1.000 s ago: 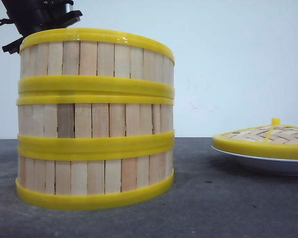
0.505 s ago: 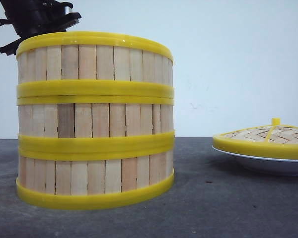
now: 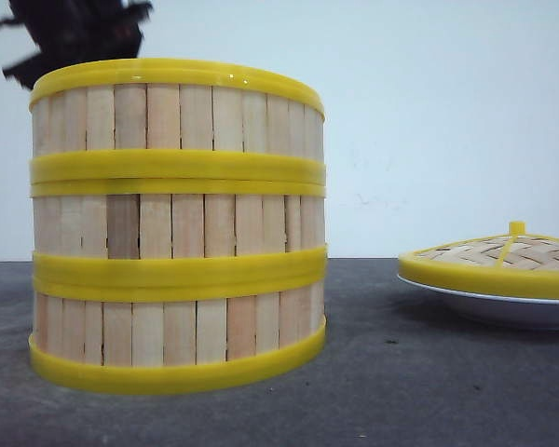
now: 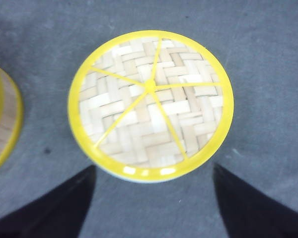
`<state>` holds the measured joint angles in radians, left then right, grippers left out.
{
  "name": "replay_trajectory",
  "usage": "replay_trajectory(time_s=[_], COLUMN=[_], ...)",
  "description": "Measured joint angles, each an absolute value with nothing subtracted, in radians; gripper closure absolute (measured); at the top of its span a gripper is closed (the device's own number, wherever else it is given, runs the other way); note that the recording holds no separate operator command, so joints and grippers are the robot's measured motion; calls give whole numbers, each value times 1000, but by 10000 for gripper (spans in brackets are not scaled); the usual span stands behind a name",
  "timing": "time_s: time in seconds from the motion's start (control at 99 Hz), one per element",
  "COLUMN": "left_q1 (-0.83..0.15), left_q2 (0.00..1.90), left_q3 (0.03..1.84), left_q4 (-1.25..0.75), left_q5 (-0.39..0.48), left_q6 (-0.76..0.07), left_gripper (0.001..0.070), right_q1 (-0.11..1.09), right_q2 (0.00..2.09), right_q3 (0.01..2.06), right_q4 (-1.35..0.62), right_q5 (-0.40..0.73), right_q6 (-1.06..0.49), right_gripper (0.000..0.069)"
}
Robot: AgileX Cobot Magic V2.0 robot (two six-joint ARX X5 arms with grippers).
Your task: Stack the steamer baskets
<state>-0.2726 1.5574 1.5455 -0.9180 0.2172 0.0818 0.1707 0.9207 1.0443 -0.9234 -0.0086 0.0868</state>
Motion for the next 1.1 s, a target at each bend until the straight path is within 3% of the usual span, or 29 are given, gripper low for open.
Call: replay_trajectory(time_s=[0.121, 0.273, 0.495, 0.879, 1.101], left_q1=[-252, -189, -77, -51, -51], left_q2=[1477, 1406, 1317, 1048, 962], left_q3=[1546, 1546, 1516, 1148, 1032], left_q4=[-921, -962, -966, -751, -709], left_q5=[196, 140, 136, 135, 128], left_q6=[83, 86, 84, 19, 0], left_gripper=[423, 423, 433, 434, 434], right_q1=[147, 133, 131, 131, 131], right_q2=[997, 1084, 1216, 1420, 1487], right_q3=[1044, 1044, 1044, 1044, 1044], right_q4=[-857, -775, -696, -564, -517], right_q5=[-31, -64, -123, -129, -129], right_q6=[68, 53, 48, 48, 33], right_gripper=[161, 154, 154, 171, 229])
